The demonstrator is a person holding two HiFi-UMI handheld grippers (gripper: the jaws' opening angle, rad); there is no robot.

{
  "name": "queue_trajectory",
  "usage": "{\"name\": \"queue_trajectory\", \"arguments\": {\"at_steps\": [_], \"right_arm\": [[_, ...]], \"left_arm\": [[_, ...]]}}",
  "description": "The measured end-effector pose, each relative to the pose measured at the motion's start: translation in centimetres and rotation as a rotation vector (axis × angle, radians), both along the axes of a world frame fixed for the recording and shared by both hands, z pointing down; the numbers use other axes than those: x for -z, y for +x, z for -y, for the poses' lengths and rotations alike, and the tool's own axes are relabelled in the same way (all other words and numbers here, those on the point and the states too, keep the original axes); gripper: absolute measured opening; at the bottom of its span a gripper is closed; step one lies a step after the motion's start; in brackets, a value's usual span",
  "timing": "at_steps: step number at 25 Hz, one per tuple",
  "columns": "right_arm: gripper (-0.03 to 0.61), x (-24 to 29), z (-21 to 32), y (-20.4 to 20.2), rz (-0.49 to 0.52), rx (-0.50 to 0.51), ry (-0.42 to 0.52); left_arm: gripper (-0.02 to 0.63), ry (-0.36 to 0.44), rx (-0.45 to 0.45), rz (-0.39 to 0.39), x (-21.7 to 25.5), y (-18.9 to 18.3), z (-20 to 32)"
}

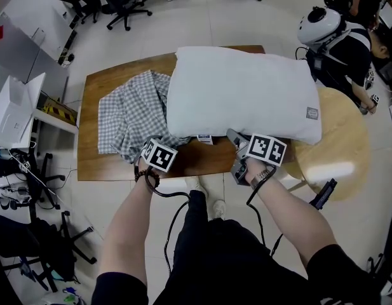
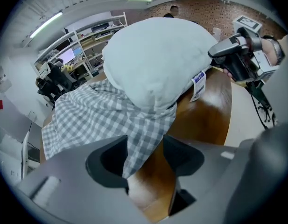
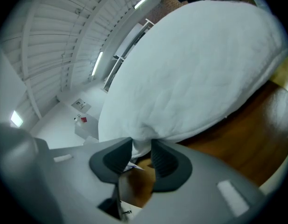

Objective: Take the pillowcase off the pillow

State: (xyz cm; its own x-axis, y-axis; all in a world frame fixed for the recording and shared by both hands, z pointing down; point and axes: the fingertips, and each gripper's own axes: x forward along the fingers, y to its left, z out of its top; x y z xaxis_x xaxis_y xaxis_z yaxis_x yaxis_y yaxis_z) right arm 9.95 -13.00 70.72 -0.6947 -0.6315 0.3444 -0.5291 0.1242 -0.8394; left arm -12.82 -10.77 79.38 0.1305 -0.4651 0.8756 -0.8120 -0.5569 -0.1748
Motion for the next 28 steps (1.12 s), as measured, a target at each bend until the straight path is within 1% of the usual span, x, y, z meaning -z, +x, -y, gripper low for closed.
{"name": "queue_trajectory", "arguments": {"at_steps": [2,4,5,8,9,12,15,21,25,28], "right_arm": [[0.099,0.0,0.5,-0.1,-0.016,-0.004,-0.001],[0.034,0.0,0.8,0.2,-0.04,-0.011,0.004],[0.021,0.1,0.9,0.3,-0.051,-0.015,0.009],[0.014,0.9,1.1,0.5,-0.077,-0.023,0.04],[0.012,1.2,1.2,0.6,-0.085,-0.023,0.054],[0.012,2.4,1.5,1.4,-0.101,-0.028,0.088],[0.012,2.6,1.4,2.6,-0.106,-0.043,0.097],[0.012,2.2,1.4,5.5,-0.109,-0.085,0.092],[0.012,2.1,1.1,5.7,-0.111,-0.092,0.086],[0.012,1.9,1.0,5.6,-0.114,-0.087,0.08]], "left_arm": [[0.244,-0.017,-0.001,0.006,-0.5,-0.3,0.5],[0.238,-0.042,-0.005,0.021,-1.3,-0.4,0.5],[0.225,-0.06,-0.006,0.031,-1.8,-0.5,0.4],[0.16,-0.091,0.003,0.05,-2.8,-1.0,0.1],[0.128,-0.087,0.01,0.054,-2.8,-1.3,0.1],[0.063,-0.064,0.05,0.051,-2.1,-2.4,0.4],[0.026,-0.053,0.087,0.051,-1.6,-3.9,0.2],[0.018,-0.045,0.171,0.075,-0.5,-8.6,-0.9],[0.018,-0.042,0.224,0.094,0.4,-12.3,-2.0],[0.018,-0.041,0.256,0.098,0.7,-13.6,-2.6]]}}
